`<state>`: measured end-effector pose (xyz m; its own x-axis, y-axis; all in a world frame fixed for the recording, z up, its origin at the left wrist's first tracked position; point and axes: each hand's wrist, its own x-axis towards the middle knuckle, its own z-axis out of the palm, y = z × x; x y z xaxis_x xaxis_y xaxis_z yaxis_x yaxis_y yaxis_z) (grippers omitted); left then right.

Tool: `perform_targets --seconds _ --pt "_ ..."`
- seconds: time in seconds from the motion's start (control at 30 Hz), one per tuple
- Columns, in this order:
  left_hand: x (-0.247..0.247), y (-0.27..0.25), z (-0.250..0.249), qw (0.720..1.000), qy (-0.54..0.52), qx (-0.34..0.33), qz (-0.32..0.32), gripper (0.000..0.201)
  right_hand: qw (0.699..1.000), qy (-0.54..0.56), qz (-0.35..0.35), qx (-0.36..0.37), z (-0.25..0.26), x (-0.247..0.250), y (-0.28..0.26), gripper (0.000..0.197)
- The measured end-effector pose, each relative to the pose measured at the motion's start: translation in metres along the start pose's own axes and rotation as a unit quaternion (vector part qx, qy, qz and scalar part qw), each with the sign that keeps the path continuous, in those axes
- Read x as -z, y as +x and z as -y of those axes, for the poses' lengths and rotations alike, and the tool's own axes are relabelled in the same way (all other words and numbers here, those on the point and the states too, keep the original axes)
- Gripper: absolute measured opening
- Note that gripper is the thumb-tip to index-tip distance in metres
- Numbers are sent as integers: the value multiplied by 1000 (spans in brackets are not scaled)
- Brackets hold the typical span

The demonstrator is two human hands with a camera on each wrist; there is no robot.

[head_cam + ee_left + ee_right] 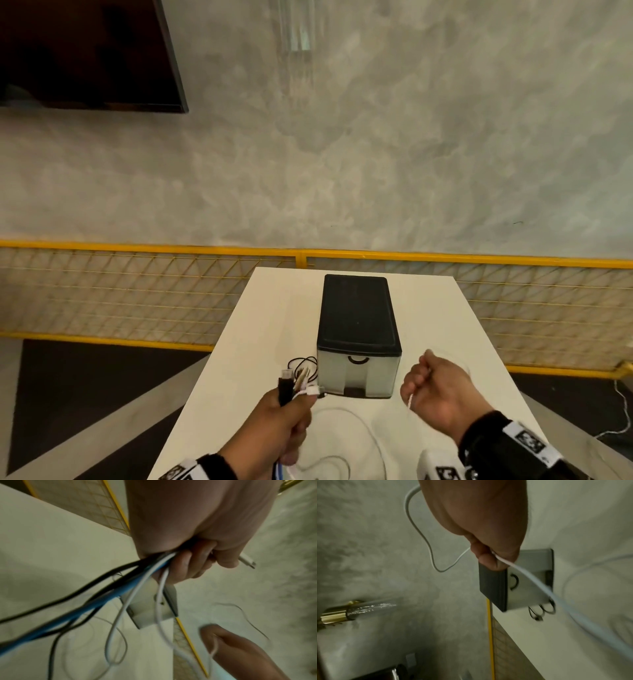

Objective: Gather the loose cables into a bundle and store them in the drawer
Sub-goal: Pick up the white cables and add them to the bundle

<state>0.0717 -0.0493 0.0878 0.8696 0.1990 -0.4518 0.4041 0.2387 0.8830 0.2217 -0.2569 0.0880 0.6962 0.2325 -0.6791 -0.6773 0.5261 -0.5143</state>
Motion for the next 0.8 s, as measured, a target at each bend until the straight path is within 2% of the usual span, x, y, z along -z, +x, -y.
perform_targets --seconds 0.1,0.2,0.23,0.33,0.5,0.6,0.67,0.73,0.8 --pt "-34 5 -7 997 25 -71 4 25 999 -31 17 -36 -29 -9 -8 31" --pt "-64 14 -9 988 84 -132 16 18 992 -89 66 -58 -49 -22 -25 26" --pt "-71 16 -10 987 94 -132 14 9 989 -110 79 -59 -54 -25 -28 27" --pt "-80 22 -5 991 85 -107 6 26 983 -151 98 -43 -59 -32 -36 28" --pt "-79 20 0 993 76 -92 1 24 974 -198 88 -72 -56 -30 -38 33" --pt "-68 13 12 988 116 -93 38 19 990 -130 34 -51 -44 -22 -27 26" --pt "-53 4 25 981 166 -74 69 10 995 -88 1 -39 -35 -15 -18 30" --pt "-37 -1 37 974 201 -48 97 12 997 -62 4 -55 -30 -6 -12 36" --pt "-24 -9 35 971 218 -30 96 26 998 -43 -8 -54 -29 2 -10 38"
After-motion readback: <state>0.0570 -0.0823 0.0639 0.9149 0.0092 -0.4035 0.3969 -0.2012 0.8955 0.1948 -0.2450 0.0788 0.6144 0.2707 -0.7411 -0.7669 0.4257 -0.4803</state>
